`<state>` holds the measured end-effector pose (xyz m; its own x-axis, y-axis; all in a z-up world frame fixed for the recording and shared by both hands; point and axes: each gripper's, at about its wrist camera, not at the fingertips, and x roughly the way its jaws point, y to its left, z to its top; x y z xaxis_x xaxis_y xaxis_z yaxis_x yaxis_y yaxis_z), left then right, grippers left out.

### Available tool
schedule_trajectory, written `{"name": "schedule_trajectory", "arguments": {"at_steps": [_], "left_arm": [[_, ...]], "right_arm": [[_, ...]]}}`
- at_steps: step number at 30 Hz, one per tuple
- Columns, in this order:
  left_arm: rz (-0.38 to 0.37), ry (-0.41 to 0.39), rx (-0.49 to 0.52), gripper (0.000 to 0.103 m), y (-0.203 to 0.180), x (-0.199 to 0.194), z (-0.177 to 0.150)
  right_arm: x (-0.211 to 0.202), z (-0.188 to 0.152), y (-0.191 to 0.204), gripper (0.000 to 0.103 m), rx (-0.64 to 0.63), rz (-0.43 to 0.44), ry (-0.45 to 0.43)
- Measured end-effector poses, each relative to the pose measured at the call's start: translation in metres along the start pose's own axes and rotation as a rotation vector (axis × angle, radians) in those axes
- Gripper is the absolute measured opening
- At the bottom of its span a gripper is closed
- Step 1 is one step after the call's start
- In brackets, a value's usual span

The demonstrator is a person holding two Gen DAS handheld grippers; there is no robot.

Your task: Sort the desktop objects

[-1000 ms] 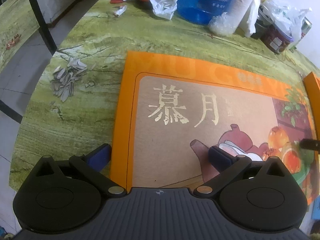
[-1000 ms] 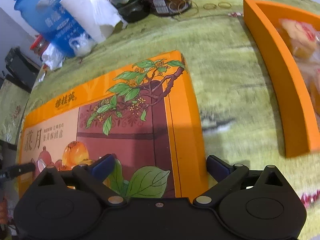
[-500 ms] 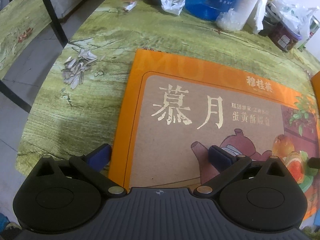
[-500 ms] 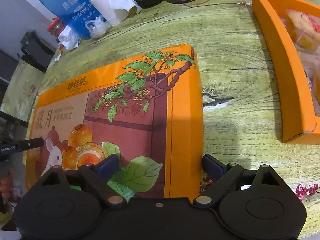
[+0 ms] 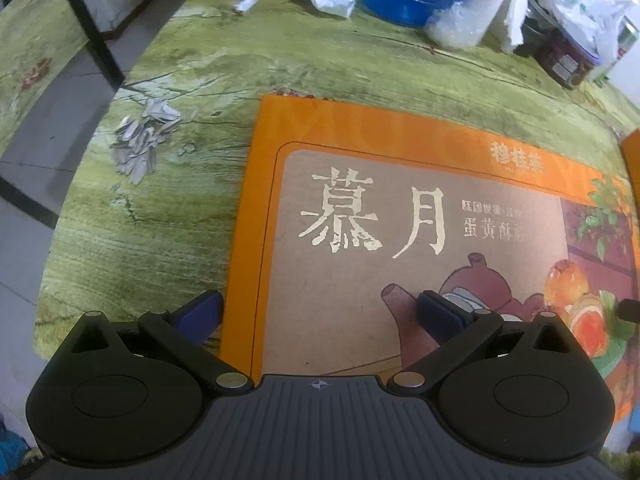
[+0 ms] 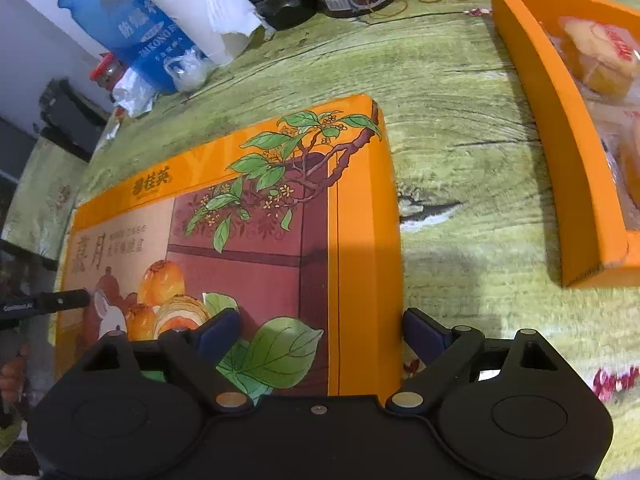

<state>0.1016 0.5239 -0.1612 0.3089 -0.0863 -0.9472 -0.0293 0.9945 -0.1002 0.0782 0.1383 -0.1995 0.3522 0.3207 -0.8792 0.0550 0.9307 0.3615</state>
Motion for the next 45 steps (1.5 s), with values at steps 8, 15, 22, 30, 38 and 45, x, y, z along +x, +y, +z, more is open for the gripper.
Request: {"name": "schedule_trajectory", "arguments": {"at_steps": [8,15,22,30,38,45], "left_arm": [[-0.079,0.064,0.096,0.103,0.009,0.006,0.010],[-0.110,0.072,0.161,0.103,0.012,0.006,0.010],[-0.104,0.053,0.145,0.103,0.016,0.002,-0.002],[-0.088,0.025,0.101,0.103,0.013,-0.006,-0.022],[-0.076,0.002,0.064,0.103,0.011,-0.012,-0.039],[-0.069,-0.008,0.048,0.103,0.009,-0.015,-0.048]], "right_arm": [[-0.007,-0.020,0.008,0.088,0.130,-0.074,-0.070],[-0.008,-0.028,0.022,0.088,0.174,-0.150,-0.095],[-0.010,-0.036,0.024,0.088,0.158,-0.148,-0.091],[-0.014,-0.039,0.020,0.088,0.111,-0.137,-0.069],[-0.017,-0.041,0.018,0.088,0.086,-0.130,-0.053],[-0.019,-0.045,0.018,0.088,0.076,-0.128,-0.050]]}}
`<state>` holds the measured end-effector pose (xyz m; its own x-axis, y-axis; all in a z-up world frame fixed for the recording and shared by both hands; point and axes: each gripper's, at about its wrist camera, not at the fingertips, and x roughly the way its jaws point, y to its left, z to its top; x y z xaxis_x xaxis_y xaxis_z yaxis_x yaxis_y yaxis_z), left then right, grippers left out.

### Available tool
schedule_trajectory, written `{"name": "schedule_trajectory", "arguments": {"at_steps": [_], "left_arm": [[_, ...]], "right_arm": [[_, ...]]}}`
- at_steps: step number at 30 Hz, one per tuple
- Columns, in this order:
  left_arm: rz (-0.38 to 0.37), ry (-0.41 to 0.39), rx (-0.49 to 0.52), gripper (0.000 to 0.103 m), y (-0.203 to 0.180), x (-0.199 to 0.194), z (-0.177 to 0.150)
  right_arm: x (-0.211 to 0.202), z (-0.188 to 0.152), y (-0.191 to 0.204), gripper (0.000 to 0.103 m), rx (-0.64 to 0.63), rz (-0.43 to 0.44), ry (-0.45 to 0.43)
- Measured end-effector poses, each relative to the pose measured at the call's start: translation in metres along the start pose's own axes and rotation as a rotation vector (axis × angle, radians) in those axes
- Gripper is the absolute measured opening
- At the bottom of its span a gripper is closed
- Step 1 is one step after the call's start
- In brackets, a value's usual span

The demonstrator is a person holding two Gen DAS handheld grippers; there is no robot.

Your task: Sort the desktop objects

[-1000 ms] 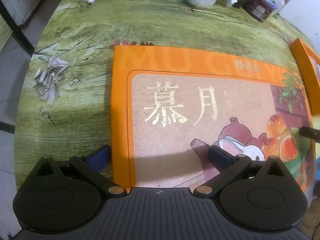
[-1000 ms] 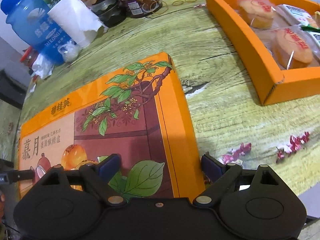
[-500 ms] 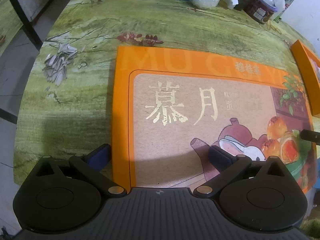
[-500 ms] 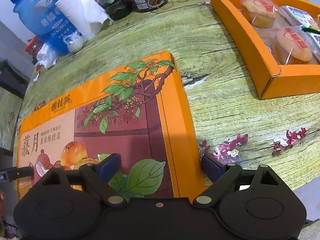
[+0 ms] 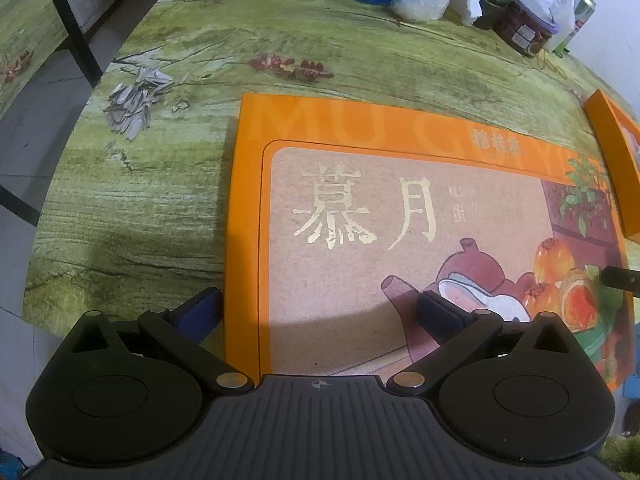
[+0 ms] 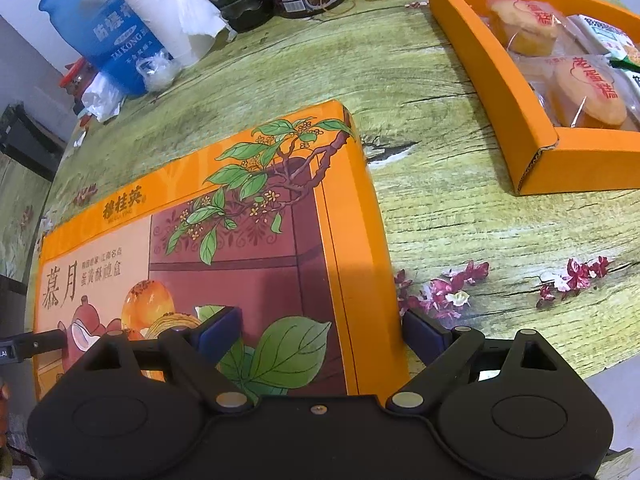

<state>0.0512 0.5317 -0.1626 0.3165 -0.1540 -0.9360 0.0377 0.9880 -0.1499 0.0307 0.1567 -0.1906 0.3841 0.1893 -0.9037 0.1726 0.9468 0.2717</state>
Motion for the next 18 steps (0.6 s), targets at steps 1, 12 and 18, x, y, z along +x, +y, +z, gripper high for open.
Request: {"name": "schedule_trajectory", "arguments": {"at_steps": [1,12,18], "left_arm": [[0.001,0.000,-0.001,0.103,0.000,0.000,-0.001],[0.005,-0.006,-0.010,0.103,-0.002,-0.004,-0.012],[0.008,-0.003,-0.010,0.103,-0.003,-0.005,-0.015]], "right_arm": [[0.000,0.000,0.000,0.088,-0.001,0.000,0.001],[-0.004,-0.006,-0.002,0.088,-0.014,0.001,0.004],[-0.005,-0.008,-0.003,0.088,-0.012,0.000,0.006]]}}
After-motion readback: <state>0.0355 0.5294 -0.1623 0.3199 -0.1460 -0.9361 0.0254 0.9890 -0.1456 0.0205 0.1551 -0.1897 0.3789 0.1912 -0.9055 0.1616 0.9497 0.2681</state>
